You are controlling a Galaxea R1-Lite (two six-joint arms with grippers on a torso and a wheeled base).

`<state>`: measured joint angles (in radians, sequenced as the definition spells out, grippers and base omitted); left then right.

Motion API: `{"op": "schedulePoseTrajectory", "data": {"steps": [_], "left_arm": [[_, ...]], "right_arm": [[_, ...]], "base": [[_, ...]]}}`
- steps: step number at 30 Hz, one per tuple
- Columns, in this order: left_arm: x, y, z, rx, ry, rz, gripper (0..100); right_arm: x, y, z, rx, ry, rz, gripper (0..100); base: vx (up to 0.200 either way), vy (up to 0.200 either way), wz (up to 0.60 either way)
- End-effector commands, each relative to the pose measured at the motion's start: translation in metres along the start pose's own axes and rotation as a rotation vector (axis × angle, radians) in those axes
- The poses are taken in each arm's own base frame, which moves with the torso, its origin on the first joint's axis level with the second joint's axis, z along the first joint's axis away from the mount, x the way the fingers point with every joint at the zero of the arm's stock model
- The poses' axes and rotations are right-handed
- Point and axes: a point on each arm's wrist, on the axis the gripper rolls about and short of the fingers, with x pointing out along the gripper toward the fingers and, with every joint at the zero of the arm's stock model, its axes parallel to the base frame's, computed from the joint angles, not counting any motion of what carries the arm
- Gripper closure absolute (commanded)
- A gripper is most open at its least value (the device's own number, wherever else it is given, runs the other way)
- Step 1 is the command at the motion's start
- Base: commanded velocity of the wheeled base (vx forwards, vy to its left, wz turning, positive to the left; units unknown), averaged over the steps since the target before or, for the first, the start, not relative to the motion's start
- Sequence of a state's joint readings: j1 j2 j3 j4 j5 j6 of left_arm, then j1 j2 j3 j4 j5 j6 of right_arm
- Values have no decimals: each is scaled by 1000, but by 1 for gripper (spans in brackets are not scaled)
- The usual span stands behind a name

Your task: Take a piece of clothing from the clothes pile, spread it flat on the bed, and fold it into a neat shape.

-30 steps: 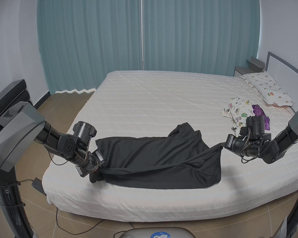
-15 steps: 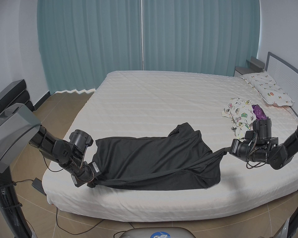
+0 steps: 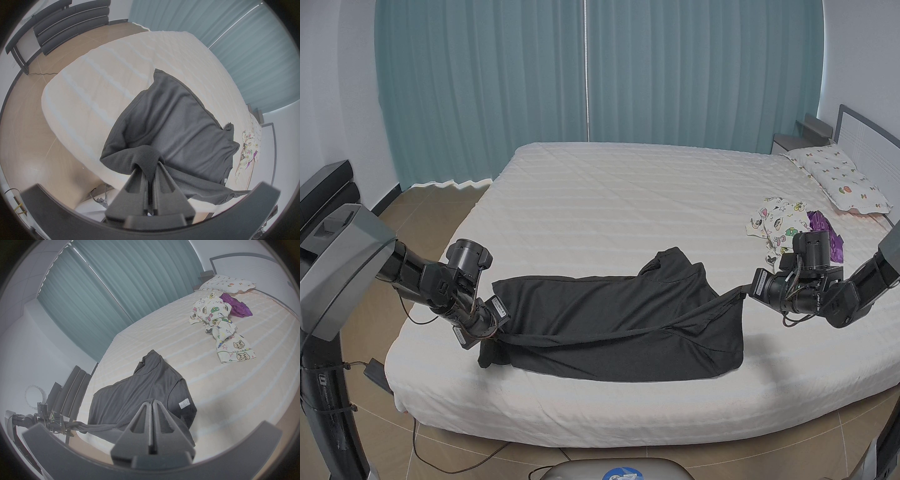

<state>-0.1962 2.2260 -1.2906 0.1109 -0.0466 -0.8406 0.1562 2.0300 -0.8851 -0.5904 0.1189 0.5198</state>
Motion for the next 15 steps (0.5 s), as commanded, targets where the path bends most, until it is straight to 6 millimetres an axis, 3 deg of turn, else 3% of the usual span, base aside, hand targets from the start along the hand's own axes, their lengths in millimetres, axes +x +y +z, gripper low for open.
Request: {"op": "schedulePoseTrajectory", "data": {"steps": [1,10,11,15], "left_arm": [[37,-4,8,-32,8,15,100],[60,-15,22,-68,15,43,100],[61,-17,24,-76,18,47,0],[59,-21,31,-116,9,43,0]], "right_arm": [[39,-8,-12,3,46,-29,100],[61,-11,-20,27,41,-51,100],[62,-11,-21,33,40,-47,100],[63,-9,-21,47,28,-37,100]], "base": [[0,0,0],[0,0,0],[0,0,0],[0,0,0]]}}
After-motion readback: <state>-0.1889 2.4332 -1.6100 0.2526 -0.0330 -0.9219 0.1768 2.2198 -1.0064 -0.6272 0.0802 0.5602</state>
